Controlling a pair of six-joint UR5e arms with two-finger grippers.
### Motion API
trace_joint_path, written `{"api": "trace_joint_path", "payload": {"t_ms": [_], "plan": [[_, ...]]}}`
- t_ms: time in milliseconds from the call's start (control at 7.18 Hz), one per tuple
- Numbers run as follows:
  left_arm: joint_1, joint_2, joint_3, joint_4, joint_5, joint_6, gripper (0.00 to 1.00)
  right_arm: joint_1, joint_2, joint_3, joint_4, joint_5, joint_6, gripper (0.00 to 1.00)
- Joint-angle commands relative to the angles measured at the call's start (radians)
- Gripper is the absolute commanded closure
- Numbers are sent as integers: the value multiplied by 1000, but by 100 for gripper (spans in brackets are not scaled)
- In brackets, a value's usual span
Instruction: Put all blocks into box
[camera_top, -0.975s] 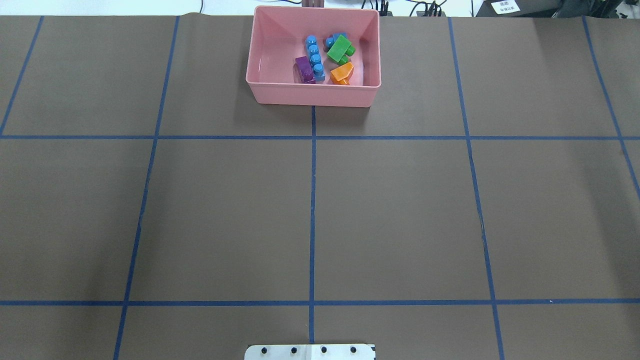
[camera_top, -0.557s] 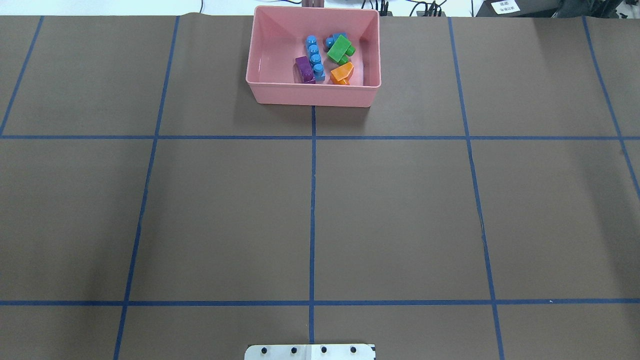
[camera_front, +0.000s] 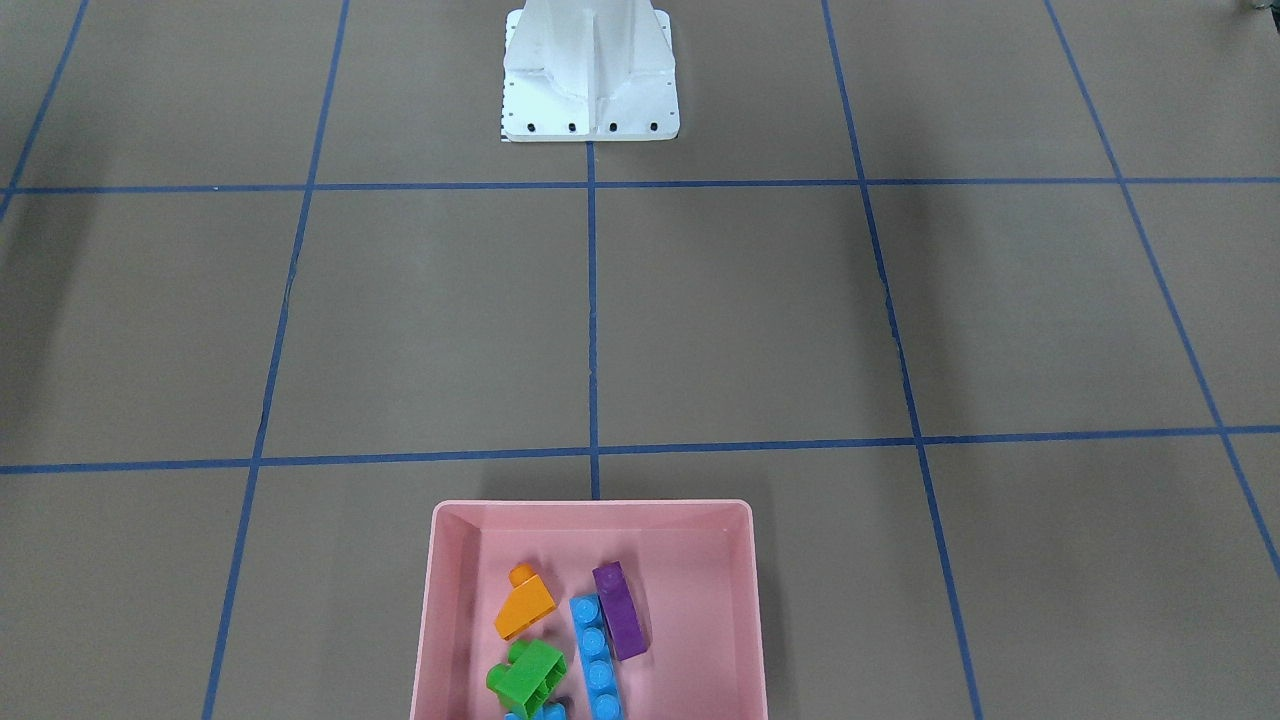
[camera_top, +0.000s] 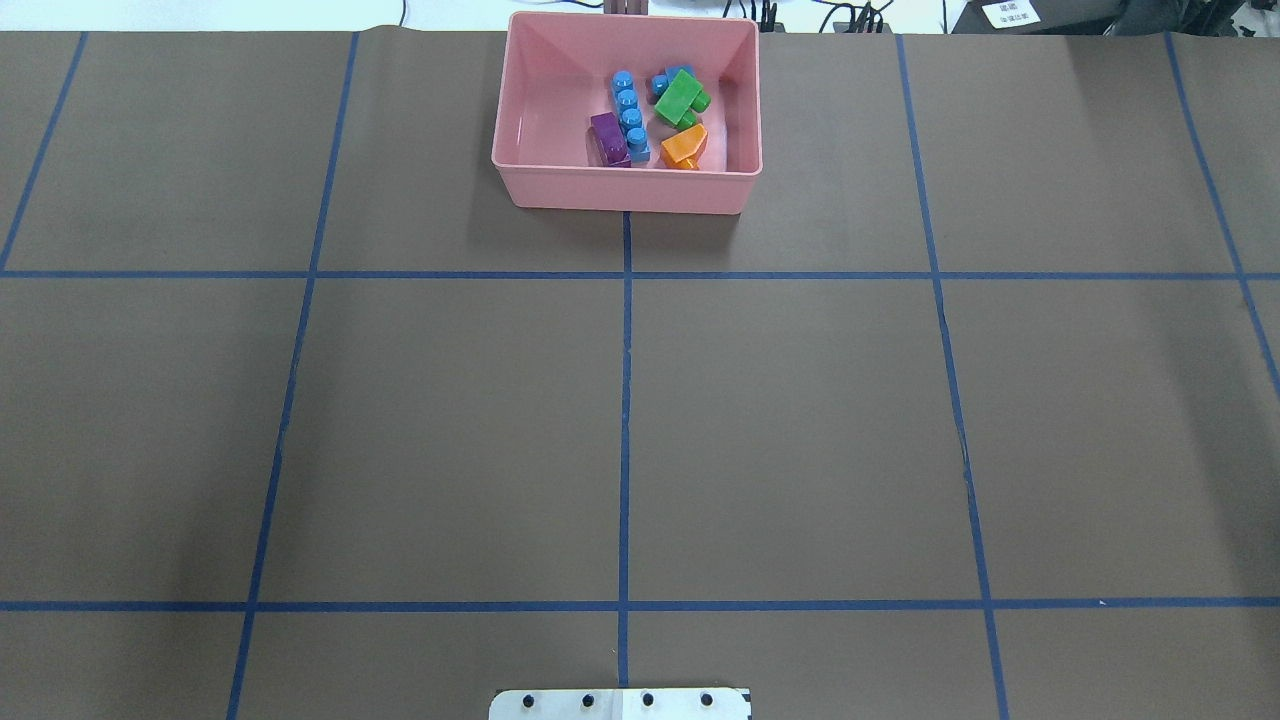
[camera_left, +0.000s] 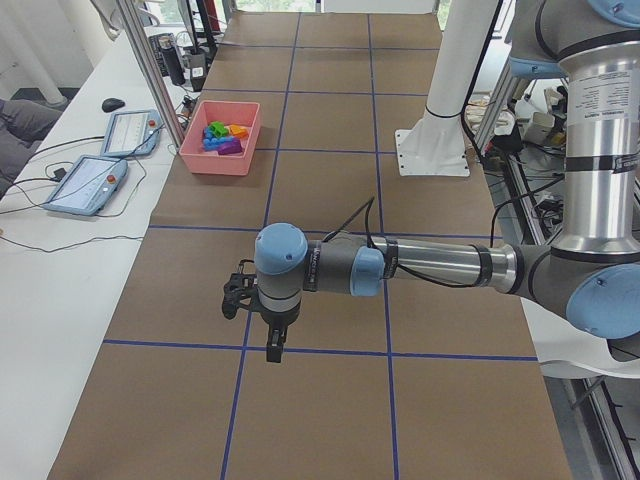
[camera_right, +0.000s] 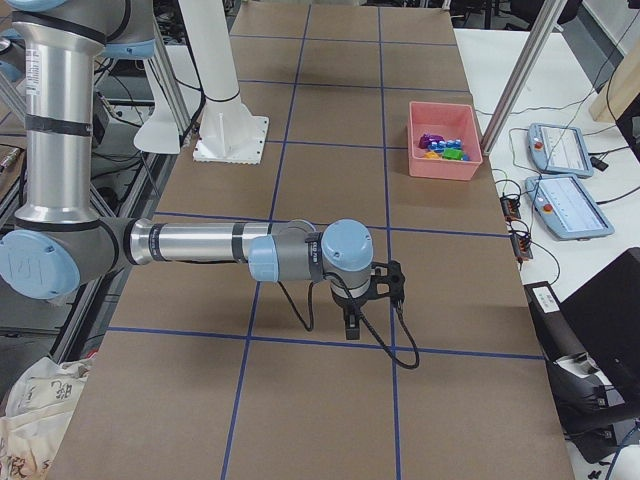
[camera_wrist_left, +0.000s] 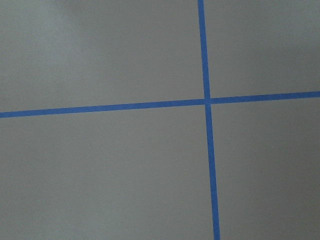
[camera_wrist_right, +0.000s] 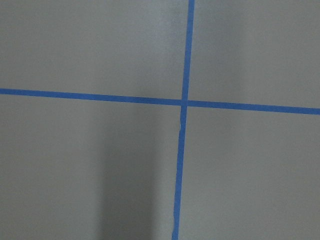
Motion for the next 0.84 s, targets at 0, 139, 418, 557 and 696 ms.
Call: {"api": "trace_joint_path", "payload": {"t_ms": [0,139,418,557,696], "plan": [[2,-2,0,-1,-2,-1,0,0,2,-6,0,12,2,0],[2,-2,0,-2,-2,-1,0,0,2,-5,-1,15,2,0],[5,-2,0,-2,-2,-1,0,0,2,-5,-1,20,3,0],[5,-2,0,-2,-2,-1,0,0,2,-5,-3,29,3,0],[5,-3,0,-2,-2,-1,0,0,2,-5,-3,35,3,0]]}}
